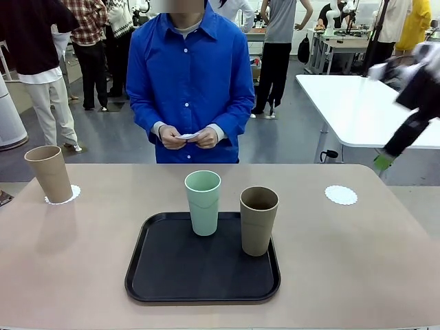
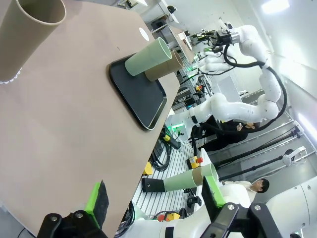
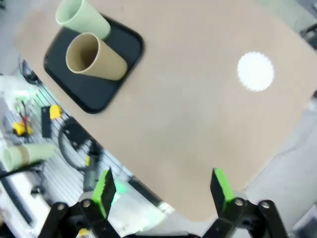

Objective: Place coasters on the table and set cups on them.
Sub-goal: Take one Reusable plastic cup from the Flat Tray and place it on a coaster set by the human.

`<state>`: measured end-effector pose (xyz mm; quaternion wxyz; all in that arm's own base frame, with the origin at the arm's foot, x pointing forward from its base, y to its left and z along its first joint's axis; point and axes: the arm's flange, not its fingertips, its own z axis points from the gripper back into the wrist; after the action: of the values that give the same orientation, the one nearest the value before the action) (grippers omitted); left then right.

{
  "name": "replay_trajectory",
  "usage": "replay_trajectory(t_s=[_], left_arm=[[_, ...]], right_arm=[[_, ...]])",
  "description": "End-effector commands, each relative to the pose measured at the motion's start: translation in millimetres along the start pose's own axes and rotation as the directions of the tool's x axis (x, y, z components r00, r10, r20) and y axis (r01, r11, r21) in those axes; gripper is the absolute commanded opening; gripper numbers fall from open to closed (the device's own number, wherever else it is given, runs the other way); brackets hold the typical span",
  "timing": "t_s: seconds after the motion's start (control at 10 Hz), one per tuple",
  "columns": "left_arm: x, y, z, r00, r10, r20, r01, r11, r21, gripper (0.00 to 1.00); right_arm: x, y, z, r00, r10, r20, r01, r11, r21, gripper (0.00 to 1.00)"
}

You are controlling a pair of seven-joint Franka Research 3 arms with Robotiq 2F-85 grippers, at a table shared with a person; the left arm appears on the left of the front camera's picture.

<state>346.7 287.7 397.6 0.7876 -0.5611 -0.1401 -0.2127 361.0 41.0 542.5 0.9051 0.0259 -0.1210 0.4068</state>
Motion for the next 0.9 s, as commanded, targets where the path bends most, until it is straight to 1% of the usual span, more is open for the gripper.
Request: replay_trajectory(t_s=[0.0,0.1,0.2,0.3,0.5,0.6,0.7,0.8], left_arm=[[-0.7,-1.0,1.6,1.0,0.004,0.003,-0.004,1.0,0.004,1.0],[-0.7,-1.0,1.6,1.0,0.004,0.003,-0.004,1.0,0.004,1.0],[-0.7,-1.0,1.6,1.0,0.004,0.003,-0.004,1.0,0.004,1.0],[-0.7,-1.0,1.6,1.0,0.004,0.003,-0.004,1.0,0.004,1.0],[-0.7,-1.0,1.6,1.0,0.004,0.003,-0.004,1.0,0.004,1.0],[-0.7,-1.0,1.6,1.0,0.004,0.003,-0.004,1.0,0.004,1.0],[-0.7,-1.0,1.6,1.0,0.004,0.003,-0.004,1.0,0.004,1.0],[-0.7,-1.0,1.6,1.0,0.004,0.003,-0.004,1.0,0.004,1.0]], right_arm=[[5.5,5.0,-43.3,0.998,0.059,0.029,-0.055,0.99,-0.128,1.0],[7.8,7.9,-55.1,0.997,0.078,0.027,-0.075,0.994,-0.079,1.0],[3.8,6.8,-59.3,0.997,0.058,0.043,-0.058,0.998,-0.003,1.0],[15.6,19.7,-45.2,0.994,0.113,0.005,-0.112,0.99,-0.091,1.0],[15.6,19.7,-45.2,0.994,0.113,0.005,-0.112,0.99,-0.091,1.0],[13.0,16.8,-54.2,0.993,0.119,0.023,-0.117,0.991,-0.067,1.0],[-9.0,8.6,-54.7,0.957,0.191,0.217,-0.228,0.961,0.158,1.0],[-20.2,-0.1,-56.8,0.906,0.213,0.366,-0.302,0.931,0.206,1.0]])
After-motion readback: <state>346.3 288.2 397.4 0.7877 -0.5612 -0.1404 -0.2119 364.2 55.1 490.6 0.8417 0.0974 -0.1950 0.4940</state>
